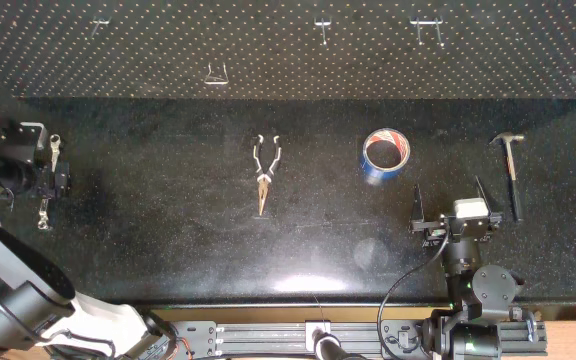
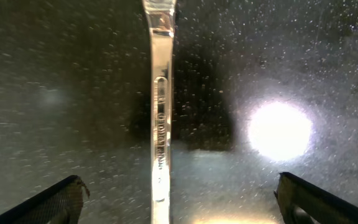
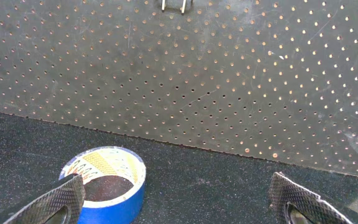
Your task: Place Tools Onto Pegboard
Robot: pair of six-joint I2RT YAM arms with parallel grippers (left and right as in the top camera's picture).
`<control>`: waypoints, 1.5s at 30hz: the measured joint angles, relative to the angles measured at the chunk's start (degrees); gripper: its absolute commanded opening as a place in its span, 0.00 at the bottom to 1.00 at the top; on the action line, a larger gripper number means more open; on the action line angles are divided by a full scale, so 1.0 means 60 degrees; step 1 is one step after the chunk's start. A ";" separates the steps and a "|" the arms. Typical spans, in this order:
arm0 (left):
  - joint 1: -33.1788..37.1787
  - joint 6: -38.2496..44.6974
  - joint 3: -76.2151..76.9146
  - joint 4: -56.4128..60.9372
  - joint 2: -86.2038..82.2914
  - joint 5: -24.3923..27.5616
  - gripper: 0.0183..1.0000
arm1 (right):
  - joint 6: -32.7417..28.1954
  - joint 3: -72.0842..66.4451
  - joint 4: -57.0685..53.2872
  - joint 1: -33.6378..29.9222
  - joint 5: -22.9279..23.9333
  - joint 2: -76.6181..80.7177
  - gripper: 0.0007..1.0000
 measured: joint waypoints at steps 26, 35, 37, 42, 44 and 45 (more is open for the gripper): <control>-0.0896 -0.0444 -0.0506 -0.0896 -0.0550 0.0641 0.01 | 0.0000 0.0000 0.0000 0.0000 0.0000 0.0000 0.97; -0.6725 -0.6459 -0.4390 0.3825 -0.6980 -0.1807 0.01 | 0.0000 0.0000 0.0000 0.0000 0.0000 -0.0007 0.97; -0.6765 -0.6703 -0.4459 0.4892 -0.6517 -0.2087 0.01 | 0.0000 0.0000 0.0007 0.0000 0.0000 -0.0011 0.97; -0.6754 -0.6845 -0.4484 0.6590 -0.5730 -0.2466 0.01 | 0.0000 0.0000 0.0000 0.0000 0.0000 0.0000 0.97; -0.6754 -0.6849 -0.4484 0.6706 -0.5730 -0.2637 0.01 | 0.0000 0.0000 0.0000 0.0000 0.0000 0.0000 0.97; -0.6754 -0.6870 -0.4484 0.6710 -0.5730 -0.2772 0.01 | 0.0000 0.0000 0.0000 0.0000 0.0000 0.0000 0.97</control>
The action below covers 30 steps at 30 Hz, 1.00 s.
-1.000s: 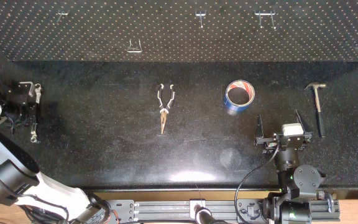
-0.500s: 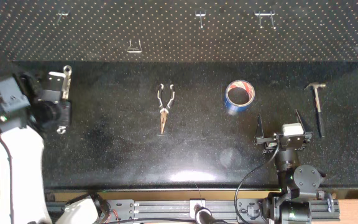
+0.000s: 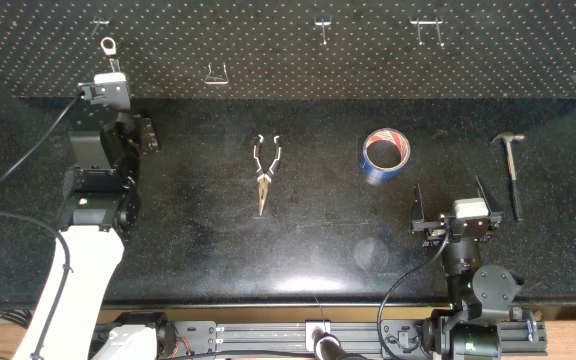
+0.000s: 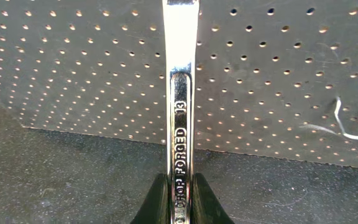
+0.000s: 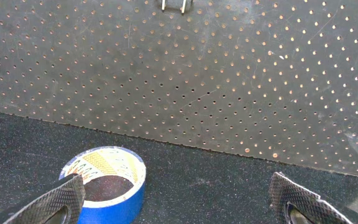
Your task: Place Tools Onto Pegboard
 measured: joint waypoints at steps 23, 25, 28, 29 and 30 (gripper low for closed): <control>0.0423 -0.0328 -0.0018 0.1071 0.1002 -0.0605 0.01 | 0.0000 0.0000 0.0000 0.0000 0.0000 0.0000 0.97; 0.0419 -0.0328 -0.0018 0.1162 0.1122 -0.0601 0.01 | 0.0000 0.0000 0.0000 0.0000 0.0000 0.0000 0.97; 0.0423 -0.0328 -0.0015 0.1319 0.1228 -0.0601 0.01 | 0.0000 0.0000 0.0000 0.0000 0.0000 0.0000 0.97; 0.0423 -0.0328 -0.0018 0.1443 0.1268 -0.0601 0.01 | 0.0000 0.0000 0.0000 0.0000 0.0000 0.0000 0.97; 0.0423 -0.0328 -0.0011 0.1668 0.1392 -0.0601 0.10 | 0.0000 0.0000 0.0000 0.0000 0.0000 0.0000 0.97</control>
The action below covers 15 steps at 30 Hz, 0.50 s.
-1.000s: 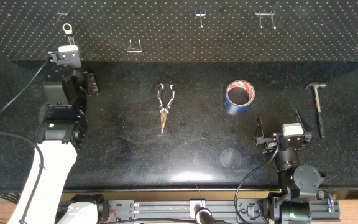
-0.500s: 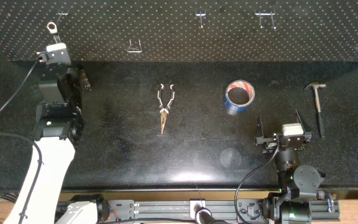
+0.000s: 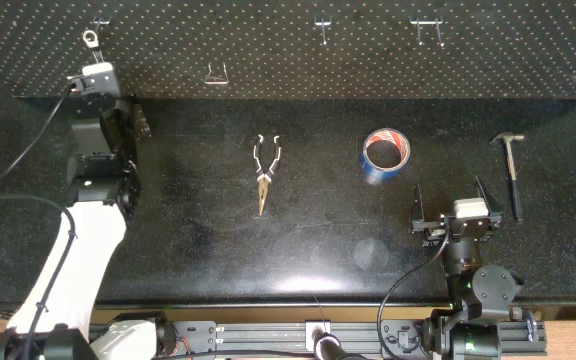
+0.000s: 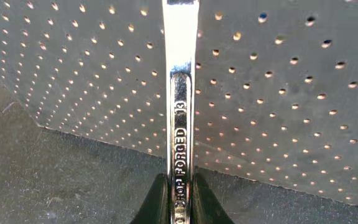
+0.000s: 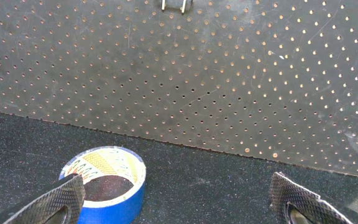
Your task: Place Tools Onto Pegboard
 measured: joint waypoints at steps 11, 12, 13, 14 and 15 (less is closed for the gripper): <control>-0.2645 -0.0426 0.1668 -0.5701 -0.0350 0.0860 0.99 | 0.0000 0.0000 0.0000 0.0000 0.0000 -0.0007 0.97; -0.3781 -0.1027 0.1723 -0.6131 -0.0350 0.0871 0.99 | 0.0000 0.0000 0.0000 0.0000 -0.0004 -0.0007 0.97; -0.5319 -0.2441 0.1963 -0.7249 -0.0178 0.1002 0.99 | 0.0000 0.0000 0.0000 0.0000 -0.0004 -0.0007 0.97; -0.5603 -0.3075 0.2572 -0.8488 0.0353 0.1439 0.99 | 0.0000 0.0000 0.0007 0.0000 -0.0004 -0.0011 0.97; -0.5592 -0.3672 0.3424 -0.9424 0.1246 0.2044 0.99 | 0.0000 0.0000 0.0000 0.0000 0.0004 0.0000 0.97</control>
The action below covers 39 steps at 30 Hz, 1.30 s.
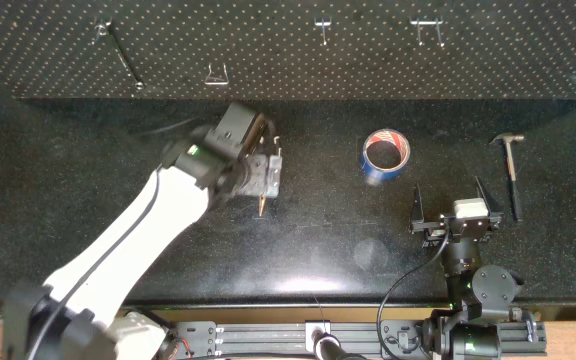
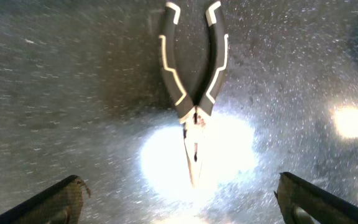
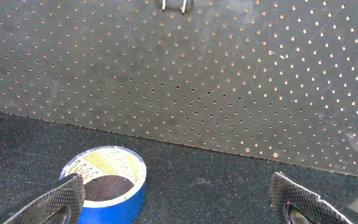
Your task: Place Tools Onto Pegboard
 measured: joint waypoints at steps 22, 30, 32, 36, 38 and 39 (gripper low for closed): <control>0.0969 -0.0055 0.4601 -0.1523 0.6240 0.1060 0.99 | 0.0000 0.0000 0.0000 0.0000 -0.0004 0.0000 0.97; 0.0882 -0.0066 0.4615 -0.1264 0.6397 0.1024 0.78 | 0.0000 0.0000 0.0000 0.0000 -0.0004 0.0000 0.97; 0.0882 -0.0117 0.4615 -0.1264 0.6400 0.1020 0.69 | 0.0000 0.0000 0.0000 0.0000 -0.0004 0.0000 0.97; 0.0882 -0.0175 0.4615 -0.1260 0.6408 0.1020 0.66 | 0.0000 0.0000 0.0000 0.0000 -0.0004 0.0000 0.97; 0.0882 -0.0193 0.4615 -0.1257 0.6408 0.1020 0.53 | 0.0000 0.0000 0.0000 0.0000 -0.0004 0.0000 0.97; 0.0882 -0.0211 0.4615 -0.1253 0.6408 0.1024 0.51 | 0.0000 0.0000 0.0000 0.0000 -0.0004 0.0000 0.97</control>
